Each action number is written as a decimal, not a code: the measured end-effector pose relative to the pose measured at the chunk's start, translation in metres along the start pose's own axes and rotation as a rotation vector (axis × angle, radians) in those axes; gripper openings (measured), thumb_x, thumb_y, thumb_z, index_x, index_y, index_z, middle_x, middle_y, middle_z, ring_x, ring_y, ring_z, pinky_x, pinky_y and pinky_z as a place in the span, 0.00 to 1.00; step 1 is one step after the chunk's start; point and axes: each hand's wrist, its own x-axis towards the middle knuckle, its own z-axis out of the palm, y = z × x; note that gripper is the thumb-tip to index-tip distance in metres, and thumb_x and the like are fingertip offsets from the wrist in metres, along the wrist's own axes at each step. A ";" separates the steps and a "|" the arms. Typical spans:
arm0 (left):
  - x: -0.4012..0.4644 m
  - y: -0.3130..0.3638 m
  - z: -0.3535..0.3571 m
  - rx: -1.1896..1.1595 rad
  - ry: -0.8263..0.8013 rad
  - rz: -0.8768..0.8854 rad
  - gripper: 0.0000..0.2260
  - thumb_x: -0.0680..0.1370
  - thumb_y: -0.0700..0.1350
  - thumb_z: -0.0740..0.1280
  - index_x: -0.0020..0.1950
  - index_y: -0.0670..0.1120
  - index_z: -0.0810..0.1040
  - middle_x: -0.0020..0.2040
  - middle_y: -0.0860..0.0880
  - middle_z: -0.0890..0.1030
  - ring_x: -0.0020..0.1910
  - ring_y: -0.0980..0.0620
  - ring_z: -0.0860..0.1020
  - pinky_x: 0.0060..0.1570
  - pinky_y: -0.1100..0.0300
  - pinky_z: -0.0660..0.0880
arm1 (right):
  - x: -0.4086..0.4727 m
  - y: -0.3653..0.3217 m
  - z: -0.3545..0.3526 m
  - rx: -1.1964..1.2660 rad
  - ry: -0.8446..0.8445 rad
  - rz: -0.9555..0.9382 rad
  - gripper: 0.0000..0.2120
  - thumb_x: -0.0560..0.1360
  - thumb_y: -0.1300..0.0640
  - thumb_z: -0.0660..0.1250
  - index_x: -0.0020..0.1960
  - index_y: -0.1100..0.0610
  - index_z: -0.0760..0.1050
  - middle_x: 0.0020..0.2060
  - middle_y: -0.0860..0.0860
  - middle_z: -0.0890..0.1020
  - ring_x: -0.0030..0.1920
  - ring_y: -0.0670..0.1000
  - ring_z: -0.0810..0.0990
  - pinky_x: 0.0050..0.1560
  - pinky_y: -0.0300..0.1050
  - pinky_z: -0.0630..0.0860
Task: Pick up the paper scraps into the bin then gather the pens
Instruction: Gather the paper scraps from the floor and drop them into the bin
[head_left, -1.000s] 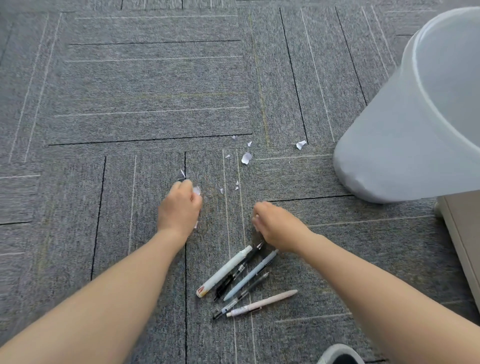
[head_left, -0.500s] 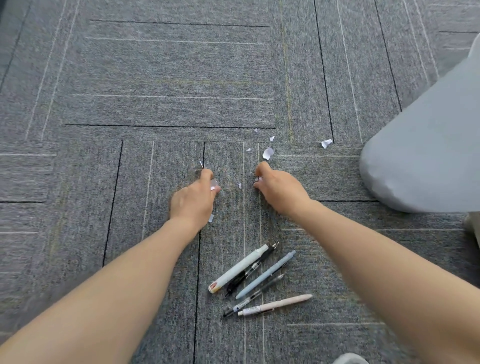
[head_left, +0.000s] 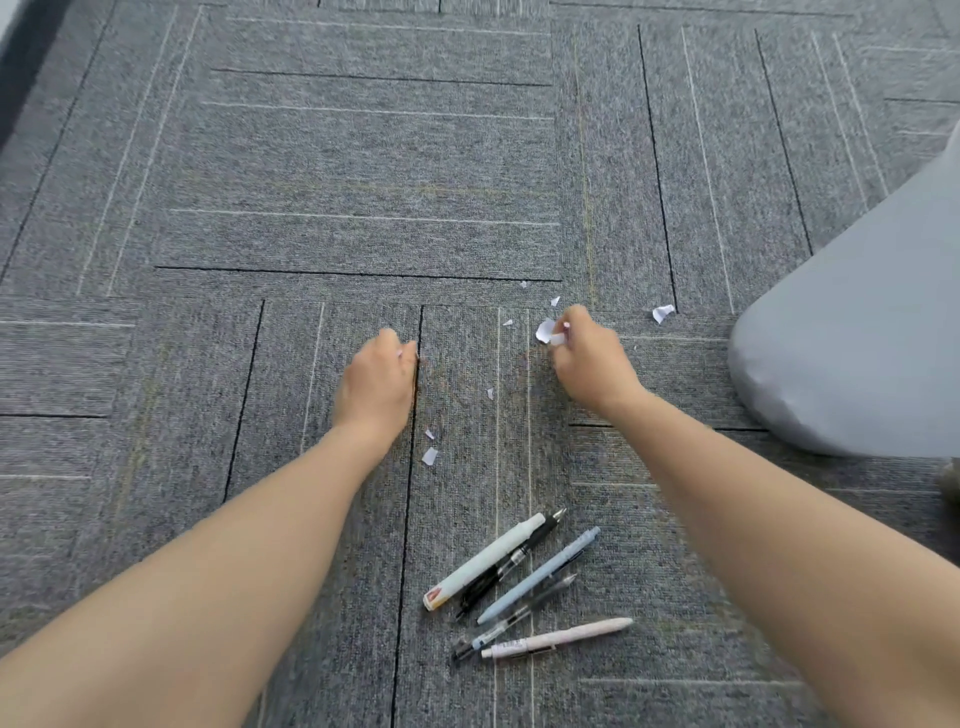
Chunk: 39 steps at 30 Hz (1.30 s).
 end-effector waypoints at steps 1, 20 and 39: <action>0.004 0.001 0.001 0.014 -0.008 -0.004 0.12 0.82 0.50 0.53 0.45 0.44 0.66 0.33 0.49 0.71 0.29 0.50 0.68 0.25 0.58 0.61 | 0.005 -0.002 -0.001 -0.017 0.009 0.005 0.08 0.80 0.61 0.55 0.58 0.60 0.66 0.42 0.60 0.79 0.38 0.60 0.77 0.35 0.56 0.74; 0.005 0.005 0.014 0.131 -0.150 0.119 0.06 0.82 0.48 0.54 0.53 0.45 0.64 0.35 0.50 0.75 0.31 0.49 0.74 0.31 0.55 0.69 | 0.003 -0.011 -0.002 0.080 -0.059 0.093 0.05 0.81 0.60 0.55 0.54 0.60 0.68 0.45 0.55 0.77 0.34 0.49 0.72 0.30 0.43 0.67; -0.003 0.287 -0.066 -0.552 0.057 0.657 0.07 0.81 0.42 0.57 0.45 0.41 0.70 0.31 0.49 0.70 0.28 0.52 0.67 0.29 0.57 0.60 | -0.070 -0.068 -0.244 0.111 0.771 -0.057 0.11 0.77 0.63 0.57 0.46 0.56 0.78 0.32 0.47 0.78 0.37 0.52 0.75 0.39 0.44 0.66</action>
